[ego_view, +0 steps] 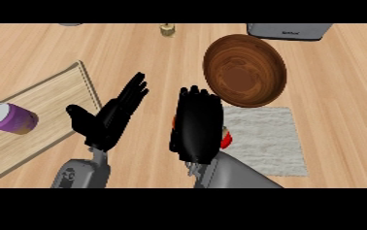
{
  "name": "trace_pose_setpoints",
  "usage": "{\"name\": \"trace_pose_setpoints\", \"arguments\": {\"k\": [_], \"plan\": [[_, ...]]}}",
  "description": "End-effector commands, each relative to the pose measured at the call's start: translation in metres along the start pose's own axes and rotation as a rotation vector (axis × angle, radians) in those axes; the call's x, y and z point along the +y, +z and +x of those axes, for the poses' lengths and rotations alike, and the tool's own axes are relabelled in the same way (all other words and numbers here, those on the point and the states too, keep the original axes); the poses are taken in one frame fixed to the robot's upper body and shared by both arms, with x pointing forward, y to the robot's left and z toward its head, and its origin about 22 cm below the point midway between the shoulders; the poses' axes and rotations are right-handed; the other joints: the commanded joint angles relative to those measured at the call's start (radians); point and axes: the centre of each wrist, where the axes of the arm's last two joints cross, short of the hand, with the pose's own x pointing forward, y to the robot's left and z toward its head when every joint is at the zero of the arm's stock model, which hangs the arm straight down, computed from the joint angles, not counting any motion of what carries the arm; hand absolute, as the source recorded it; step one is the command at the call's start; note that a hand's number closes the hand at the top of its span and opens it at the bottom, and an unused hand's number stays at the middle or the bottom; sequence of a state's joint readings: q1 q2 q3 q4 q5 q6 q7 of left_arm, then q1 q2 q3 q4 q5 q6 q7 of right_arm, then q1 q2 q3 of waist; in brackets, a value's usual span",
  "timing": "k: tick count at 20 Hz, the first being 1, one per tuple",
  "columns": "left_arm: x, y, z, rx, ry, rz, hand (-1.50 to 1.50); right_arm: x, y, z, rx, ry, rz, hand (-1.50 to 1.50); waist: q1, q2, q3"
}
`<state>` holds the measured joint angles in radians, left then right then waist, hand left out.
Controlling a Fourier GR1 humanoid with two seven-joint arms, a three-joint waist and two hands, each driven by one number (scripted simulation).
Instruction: Pick the tomato from the placemat and place it in the bowl
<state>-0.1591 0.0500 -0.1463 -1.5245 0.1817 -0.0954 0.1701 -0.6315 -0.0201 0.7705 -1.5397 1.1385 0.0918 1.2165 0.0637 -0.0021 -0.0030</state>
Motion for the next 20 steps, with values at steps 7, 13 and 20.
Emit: {"name": "trace_pose_setpoints", "arguments": {"k": [7,13,20], "plan": [[0.011,0.003,0.004,-0.001,-0.002,0.028,0.0,-0.068,-0.023,0.037,0.199,-0.024,-0.148,1.5,-0.026,-0.008,0.0],[0.014,0.004,0.0,0.0,-0.002,0.04,0.0,-0.084,-0.052,0.048,0.256,-0.057,-0.212,1.5,-0.031,0.002,0.001],[0.014,0.014,-0.01,-0.004,0.002,0.036,0.0,-0.1,-0.103,0.036,0.287,-0.113,-0.218,1.5,-0.046,0.005,0.002]]}}
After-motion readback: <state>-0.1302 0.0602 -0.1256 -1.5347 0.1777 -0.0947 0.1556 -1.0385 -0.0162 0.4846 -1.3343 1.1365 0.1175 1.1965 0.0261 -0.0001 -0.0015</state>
